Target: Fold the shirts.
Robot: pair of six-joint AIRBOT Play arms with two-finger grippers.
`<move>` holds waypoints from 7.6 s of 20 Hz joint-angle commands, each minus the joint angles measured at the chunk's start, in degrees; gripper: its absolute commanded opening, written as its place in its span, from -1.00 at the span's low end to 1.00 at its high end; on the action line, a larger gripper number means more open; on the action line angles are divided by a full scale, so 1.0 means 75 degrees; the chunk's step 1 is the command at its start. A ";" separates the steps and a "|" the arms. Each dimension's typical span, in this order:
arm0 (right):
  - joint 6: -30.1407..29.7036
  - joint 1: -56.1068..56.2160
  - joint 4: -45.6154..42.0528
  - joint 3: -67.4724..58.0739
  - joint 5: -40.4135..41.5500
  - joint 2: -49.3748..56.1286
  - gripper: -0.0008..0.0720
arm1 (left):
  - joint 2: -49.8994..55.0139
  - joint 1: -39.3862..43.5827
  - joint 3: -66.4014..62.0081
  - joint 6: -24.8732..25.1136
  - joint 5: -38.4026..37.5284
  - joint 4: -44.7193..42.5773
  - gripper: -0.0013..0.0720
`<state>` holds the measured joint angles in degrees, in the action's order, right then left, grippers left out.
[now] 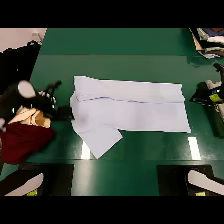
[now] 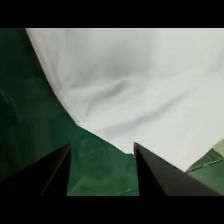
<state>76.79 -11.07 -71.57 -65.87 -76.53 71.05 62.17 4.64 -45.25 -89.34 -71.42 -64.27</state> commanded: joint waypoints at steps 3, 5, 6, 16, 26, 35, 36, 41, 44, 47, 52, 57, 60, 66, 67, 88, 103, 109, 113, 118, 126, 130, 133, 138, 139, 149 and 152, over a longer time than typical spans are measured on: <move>0.0003 -0.0061 0.0009 0.0510 0.0271 -0.0676 0.02 | -0.0941 -0.0003 0.2480 0.0373 0.0857 0.2060 0.31; 0.0006 -0.0061 0.0012 0.0510 0.0268 -0.0775 0.02 | -0.0941 -0.0003 0.2815 0.0574 0.1265 0.2492 0.31; 0.0009 -0.0061 0.0009 0.0510 0.0265 -0.0804 0.02 | -0.0941 -0.0003 0.2917 0.0592 0.1405 0.2614 0.31; 0.0006 -0.0297 0.0335 0.0513 -0.0160 -0.0816 0.02 | -0.0889 0.1113 0.2911 0.0766 0.2769 0.3223 -0.89; -0.0463 -0.3357 0.0603 0.3727 -0.0128 -0.1032 0.34 | -0.0886 0.1113 0.1915 0.0973 0.2556 0.3171 -0.91; -0.0530 -0.2124 0.1279 0.4252 0.1507 -0.1032 0.19 | -0.0886 0.1113 0.1915 0.0976 0.2699 0.3124 -0.91; -0.0530 -0.1988 0.1358 0.4249 0.1652 -0.1032 0.06 | -0.0886 0.1113 0.1915 0.0976 0.2696 0.3005 -0.91; -0.0597 -0.1740 0.1346 0.4205 0.1565 -0.1040 -0.93 | -0.1011 0.1113 0.1813 0.0685 0.1807 0.1719 -0.91; -0.0711 -0.1740 0.0755 0.3861 0.0580 -0.1355 -0.94 | -0.1976 0.1113 0.1734 0.0146 0.1067 0.1011 -0.91; -0.0705 -0.1746 -0.0114 0.3675 -0.0542 -0.2407 -0.94 | -0.3325 0.1113 0.1734 -0.0414 -0.0090 0.0761 -0.91; -0.0256 -0.1743 -0.0184 0.3340 -0.1081 -0.3934 -0.94 | -0.3876 0.1113 0.0997 -0.0883 -0.0886 0.0673 -0.91; -0.0154 -0.1346 0.0198 0.1792 -0.0749 -0.2699 -0.94 | -0.2582 0.1113 -0.0207 -0.0746 0.1032 -0.1110 -0.91; -0.0125 -0.0510 0.0213 0.0851 -0.0344 -0.1172 -0.94 | -0.1154 0.1113 -0.0953 -0.0618 0.2241 -0.1256 -0.91; 0.0239 0.0169 0.0950 -0.1148 -0.0187 0.1536 -0.50 | 0.1192 0.1003 -0.2428 -0.0644 0.3436 -0.1317 -0.27; 0.0210 0.0085 0.1343 -0.1419 -0.0219 0.1839 0.03 | 0.1349 0.0915 -0.2588 -0.0734 0.3351 -0.1311 0.42; -0.1833 -0.0682 0.2798 -0.0988 -0.0898 0.4141 -0.79 | 0.2334 0.2273 -0.3159 -0.0513 0.2850 0.0469 -0.91; -0.1145 0.1708 0.5013 -0.3401 -0.1378 0.1405 -0.94 | 0.5986 0.4377 -0.5992 -0.0428 0.3448 0.1431 -0.91; -0.1017 0.2859 0.5010 -0.4092 -0.1049 0.1411 -0.94 | 0.6178 0.4476 -0.6015 -0.0428 0.3279 0.1285 -0.91; -0.1023 0.3305 0.5007 -0.4118 -0.0775 0.1428 -0.94 | 0.5980 0.4191 -0.6382 -0.0425 0.2792 0.1148 -0.91; -0.1023 0.3963 0.4995 -0.4115 -0.0510 0.1434 -0.94 | 0.4503 0.3177 -0.6449 -0.0425 0.2092 -0.0009 -0.91; -0.1090 0.7274 0.5004 -0.4121 0.1734 0.2888 -0.88 | 0.1600 0.0612 -0.6449 -0.0423 0.0965 -0.2011 -0.91; -0.1483 0.8495 0.4995 -0.4124 0.2871 0.3867 0.00 | 0.1008 0.0087 -0.6449 -0.0423 0.0737 -0.2203 -0.90; -0.1413 0.8247 0.4610 -0.4115 0.1891 0.3891 0.00 | 0.1011 0.0090 -0.6446 -0.0417 0.0542 -0.2203 -0.91; -0.0924 0.6295 0.3144 -0.3483 0.0769 0.3200 0.00 | 0.1011 0.0090 -0.6446 -0.0425 0.0312 -0.2171 -0.91; -0.0871 0.5753 0.3110 -0.3118 0.0775 0.3031 0.01 | 0.1011 0.0090 -0.6446 -0.0428 0.0286 -0.2171 -0.91; -0.0781 0.3468 0.4281 -0.1457 0.0452 0.4010 0.82 | 0.1037 0.0090 -0.6406 -0.0425 0.0793 -0.1606 -0.91; -0.0793 0.4001 0.4838 -0.1460 0.0589 0.4564 0.81 | 0.1139 0.0090 -0.6391 -0.0425 0.0799 -0.1556 -0.90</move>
<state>70.89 17.17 -39.44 -77.34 -72.38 101.80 70.26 5.32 -93.32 -92.53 -66.04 -76.66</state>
